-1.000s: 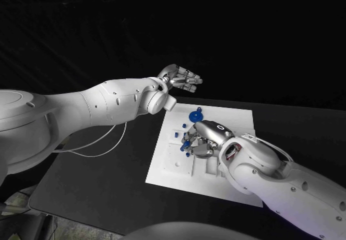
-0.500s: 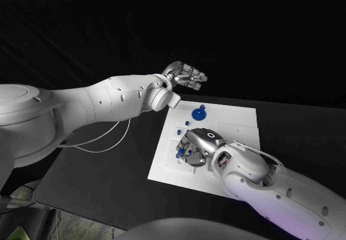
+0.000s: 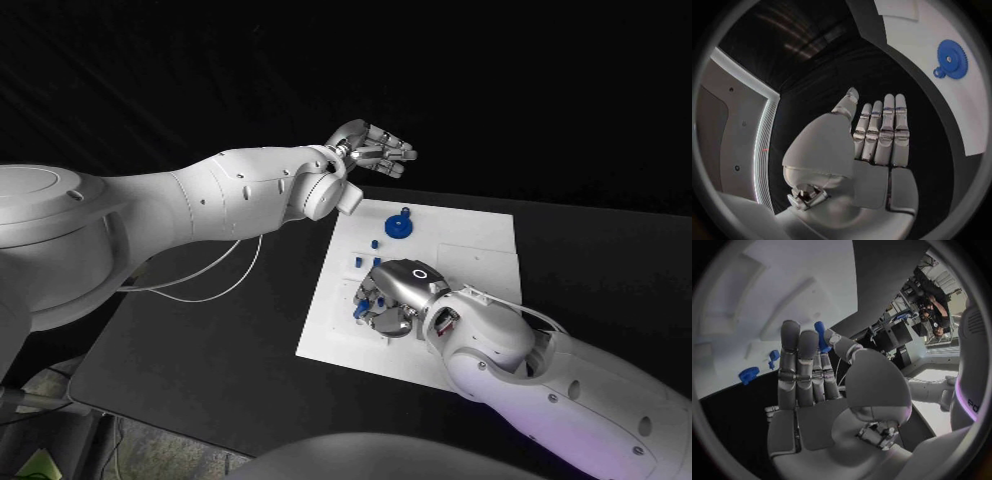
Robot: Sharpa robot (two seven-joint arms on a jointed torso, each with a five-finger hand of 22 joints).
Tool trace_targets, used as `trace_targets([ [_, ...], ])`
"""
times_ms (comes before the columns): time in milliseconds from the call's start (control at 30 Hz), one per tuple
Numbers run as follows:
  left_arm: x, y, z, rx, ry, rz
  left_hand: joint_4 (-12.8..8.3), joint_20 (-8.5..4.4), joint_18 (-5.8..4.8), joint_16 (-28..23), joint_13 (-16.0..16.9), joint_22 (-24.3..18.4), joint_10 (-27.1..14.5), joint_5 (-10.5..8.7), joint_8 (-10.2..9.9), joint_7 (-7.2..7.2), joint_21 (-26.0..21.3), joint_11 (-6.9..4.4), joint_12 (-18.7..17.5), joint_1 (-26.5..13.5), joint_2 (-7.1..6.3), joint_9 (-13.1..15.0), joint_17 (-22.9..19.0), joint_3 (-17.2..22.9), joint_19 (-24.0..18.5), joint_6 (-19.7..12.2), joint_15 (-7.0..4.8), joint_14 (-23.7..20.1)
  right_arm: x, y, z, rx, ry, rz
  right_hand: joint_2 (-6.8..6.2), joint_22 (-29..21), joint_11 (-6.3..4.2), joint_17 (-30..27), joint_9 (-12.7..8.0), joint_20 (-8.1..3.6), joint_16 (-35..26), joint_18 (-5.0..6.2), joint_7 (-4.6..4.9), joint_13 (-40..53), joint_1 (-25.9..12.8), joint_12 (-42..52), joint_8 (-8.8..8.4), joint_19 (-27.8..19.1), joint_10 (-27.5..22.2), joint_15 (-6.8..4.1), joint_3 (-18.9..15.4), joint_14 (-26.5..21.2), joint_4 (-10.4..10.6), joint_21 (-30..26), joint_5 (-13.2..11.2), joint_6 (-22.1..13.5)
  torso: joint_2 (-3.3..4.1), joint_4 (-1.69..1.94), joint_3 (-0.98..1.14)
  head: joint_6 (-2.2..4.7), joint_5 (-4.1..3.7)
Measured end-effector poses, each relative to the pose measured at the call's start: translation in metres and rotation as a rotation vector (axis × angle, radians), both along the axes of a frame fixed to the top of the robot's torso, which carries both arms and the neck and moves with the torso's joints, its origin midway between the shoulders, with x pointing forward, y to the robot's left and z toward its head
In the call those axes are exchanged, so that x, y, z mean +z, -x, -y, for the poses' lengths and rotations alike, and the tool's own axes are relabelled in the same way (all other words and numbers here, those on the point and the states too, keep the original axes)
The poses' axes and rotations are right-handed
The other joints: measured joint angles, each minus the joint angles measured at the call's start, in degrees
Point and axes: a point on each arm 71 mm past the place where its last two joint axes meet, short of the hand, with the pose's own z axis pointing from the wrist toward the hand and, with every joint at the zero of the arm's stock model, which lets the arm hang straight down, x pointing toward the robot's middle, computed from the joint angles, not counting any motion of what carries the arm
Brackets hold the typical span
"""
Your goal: Assemble the parts on the task board
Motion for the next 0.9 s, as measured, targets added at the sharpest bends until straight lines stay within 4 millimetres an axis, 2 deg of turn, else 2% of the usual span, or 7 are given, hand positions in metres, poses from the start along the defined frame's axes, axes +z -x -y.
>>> trace_targets([
  [900, -0.0002, 0.0000, 0.0011, -0.002, 0.000, -0.001, 0.00, 0.00, 0.00, 0.00, 0.00, 0.01, 0.00, 0.00, 0.00, 0.00, 0.00, 0.00, 0.00, 0.00, 0.00, 0.00, 0.00, 0.00, 0.00, 0.00, 0.00, 0.00, -0.0090, 0.0018, -0.0019, 0.015, 0.040, 0.004, -0.07, 0.28, 0.00, 0.04, 0.00, 0.00, 0.00, -0.30, 0.04, 0.03, -0.38, -0.05, 0.01, 0.00, 0.00, 0.01, 0.07, 0.00, -0.25, -0.34, 0.17, 0.04, 0.00, 0.01, 0.03, -0.76, 1.00],
])
